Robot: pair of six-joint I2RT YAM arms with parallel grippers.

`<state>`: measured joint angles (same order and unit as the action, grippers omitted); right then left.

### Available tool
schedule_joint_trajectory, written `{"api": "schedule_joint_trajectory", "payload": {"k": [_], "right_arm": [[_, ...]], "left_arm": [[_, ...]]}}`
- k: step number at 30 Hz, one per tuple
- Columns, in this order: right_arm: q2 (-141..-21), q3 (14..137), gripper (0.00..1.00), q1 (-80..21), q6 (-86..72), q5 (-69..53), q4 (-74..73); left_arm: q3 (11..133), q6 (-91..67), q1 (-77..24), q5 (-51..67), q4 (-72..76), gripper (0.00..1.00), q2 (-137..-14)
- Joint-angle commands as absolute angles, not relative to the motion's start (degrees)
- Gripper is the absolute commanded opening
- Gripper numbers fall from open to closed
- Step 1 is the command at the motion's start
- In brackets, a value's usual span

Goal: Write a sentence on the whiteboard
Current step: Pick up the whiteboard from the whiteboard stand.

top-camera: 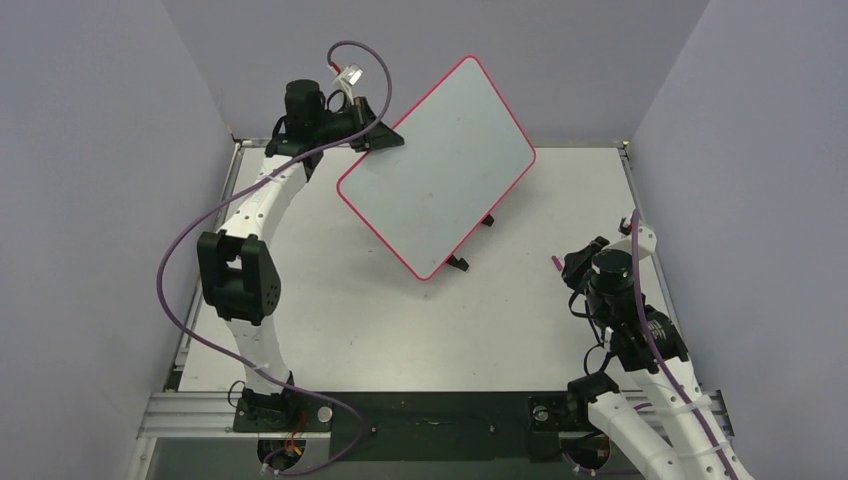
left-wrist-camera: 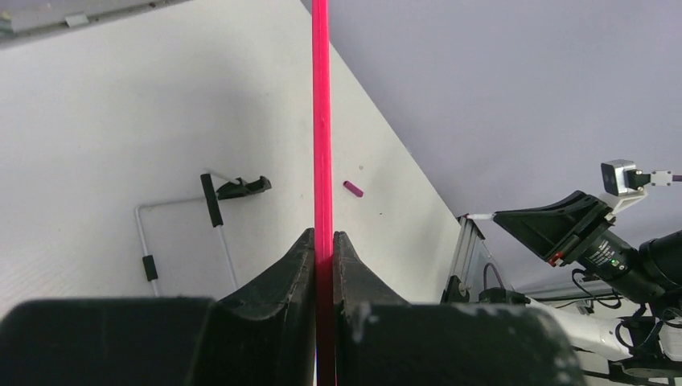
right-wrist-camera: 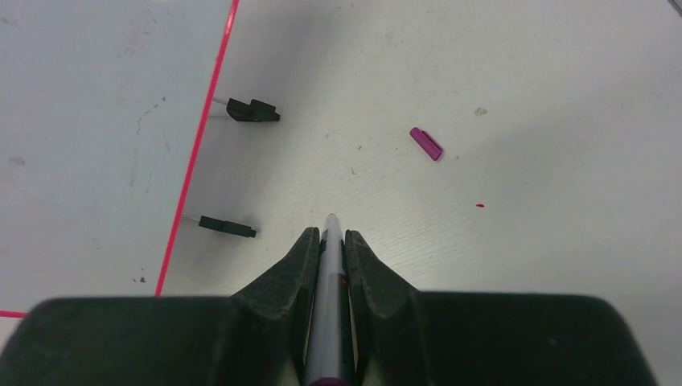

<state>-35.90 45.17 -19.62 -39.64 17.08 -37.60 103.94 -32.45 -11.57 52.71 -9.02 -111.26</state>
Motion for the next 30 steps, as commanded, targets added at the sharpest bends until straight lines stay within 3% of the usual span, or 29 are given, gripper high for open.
{"api": "schedule_joint_trajectory", "payload": {"k": [1,11,30], "right_arm": [[-36.2,44.9,0.00,-20.2,-39.8,17.6,-35.6],[-36.1,44.6,0.00,-20.3,-40.1,17.6,-35.6],[-34.7,44.0,0.00,-20.4,-40.0,18.0,-36.2]], "left_arm": [[105.1,-37.6,-11.4,54.1,2.3,0.00,-103.7],[97.0,-36.2,-12.4,41.0,2.6,0.00,-98.5],[93.7,-35.4,-15.7,38.3,2.9,0.00,-100.9]]}}
